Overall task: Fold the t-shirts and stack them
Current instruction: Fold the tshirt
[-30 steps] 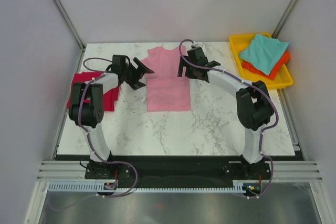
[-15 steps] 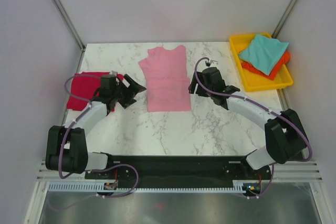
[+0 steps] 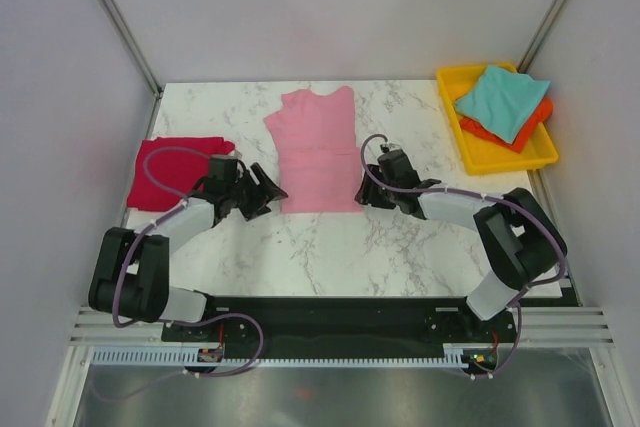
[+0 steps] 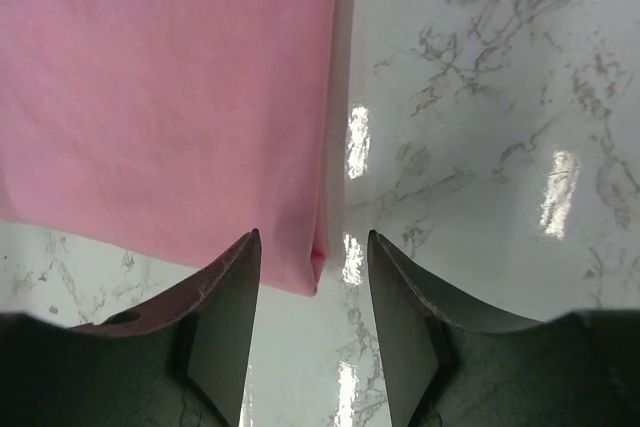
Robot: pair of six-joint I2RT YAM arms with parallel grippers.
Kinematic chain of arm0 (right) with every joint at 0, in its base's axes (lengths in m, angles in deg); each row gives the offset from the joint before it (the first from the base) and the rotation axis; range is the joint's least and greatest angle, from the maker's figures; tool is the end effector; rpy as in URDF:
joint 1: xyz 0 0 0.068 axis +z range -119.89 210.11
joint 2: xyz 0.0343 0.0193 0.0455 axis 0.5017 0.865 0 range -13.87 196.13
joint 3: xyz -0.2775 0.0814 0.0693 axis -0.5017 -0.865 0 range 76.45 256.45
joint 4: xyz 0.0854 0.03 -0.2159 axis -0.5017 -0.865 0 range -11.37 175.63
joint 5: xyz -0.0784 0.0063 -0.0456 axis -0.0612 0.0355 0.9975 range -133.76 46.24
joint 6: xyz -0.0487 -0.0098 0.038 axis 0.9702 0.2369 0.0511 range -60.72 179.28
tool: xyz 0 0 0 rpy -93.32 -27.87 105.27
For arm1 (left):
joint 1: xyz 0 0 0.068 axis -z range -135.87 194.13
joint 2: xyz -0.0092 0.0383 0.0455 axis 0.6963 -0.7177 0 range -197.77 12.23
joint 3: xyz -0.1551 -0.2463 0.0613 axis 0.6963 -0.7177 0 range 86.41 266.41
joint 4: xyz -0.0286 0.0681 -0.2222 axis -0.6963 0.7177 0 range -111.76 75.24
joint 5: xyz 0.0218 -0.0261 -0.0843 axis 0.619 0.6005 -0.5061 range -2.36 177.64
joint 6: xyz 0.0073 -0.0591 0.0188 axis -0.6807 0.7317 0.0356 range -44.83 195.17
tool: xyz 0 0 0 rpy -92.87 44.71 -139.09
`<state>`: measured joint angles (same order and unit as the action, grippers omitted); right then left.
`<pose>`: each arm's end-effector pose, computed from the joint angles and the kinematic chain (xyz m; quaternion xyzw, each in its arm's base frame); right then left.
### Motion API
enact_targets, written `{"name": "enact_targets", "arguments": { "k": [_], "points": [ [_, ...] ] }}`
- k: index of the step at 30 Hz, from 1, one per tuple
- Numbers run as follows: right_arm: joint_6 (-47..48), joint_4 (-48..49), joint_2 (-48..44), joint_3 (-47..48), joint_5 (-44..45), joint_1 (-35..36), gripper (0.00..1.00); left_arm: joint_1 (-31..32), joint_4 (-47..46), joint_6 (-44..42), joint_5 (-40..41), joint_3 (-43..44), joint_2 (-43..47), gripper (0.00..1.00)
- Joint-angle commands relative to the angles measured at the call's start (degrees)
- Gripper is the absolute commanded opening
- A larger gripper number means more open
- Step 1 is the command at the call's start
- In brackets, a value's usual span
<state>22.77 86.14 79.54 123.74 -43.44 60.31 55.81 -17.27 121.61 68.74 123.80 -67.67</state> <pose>0.2723 0.1582 0.2016 0.0520 0.9244 0.2056 0.3170 0.2416 -0.0657 0.2099 -0.2167 0.8939 -0.3091 0.2418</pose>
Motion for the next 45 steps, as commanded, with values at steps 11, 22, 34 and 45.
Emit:
{"name": "enact_targets", "arguments": {
  "k": [11, 22, 34, 45],
  "points": [
    [-4.2, 5.8, 6.1, -0.5, -6.5, 0.2, 0.42, 1.6, -3.1, -1.8, 0.0, 0.5, -9.8, 0.52],
    [-4.4, 7.2, 5.3, -1.3, -7.3, 0.3, 0.17, 1.8, -4.2, -2.2, 0.2, 0.6, -10.5, 0.51],
    [-4.3, 7.4, 4.2, -1.7, -8.0, 0.7, 0.01, 1.9, -8.1, -1.3, -1.9, -0.3, -12.4, 0.02],
    [-3.7, 3.4, -7.3, -5.8, -9.1, 1.6, 0.00, 2.3, -7.2, -2.0, -3.7, -7.7, -0.1, 0.02]
  ]
}}
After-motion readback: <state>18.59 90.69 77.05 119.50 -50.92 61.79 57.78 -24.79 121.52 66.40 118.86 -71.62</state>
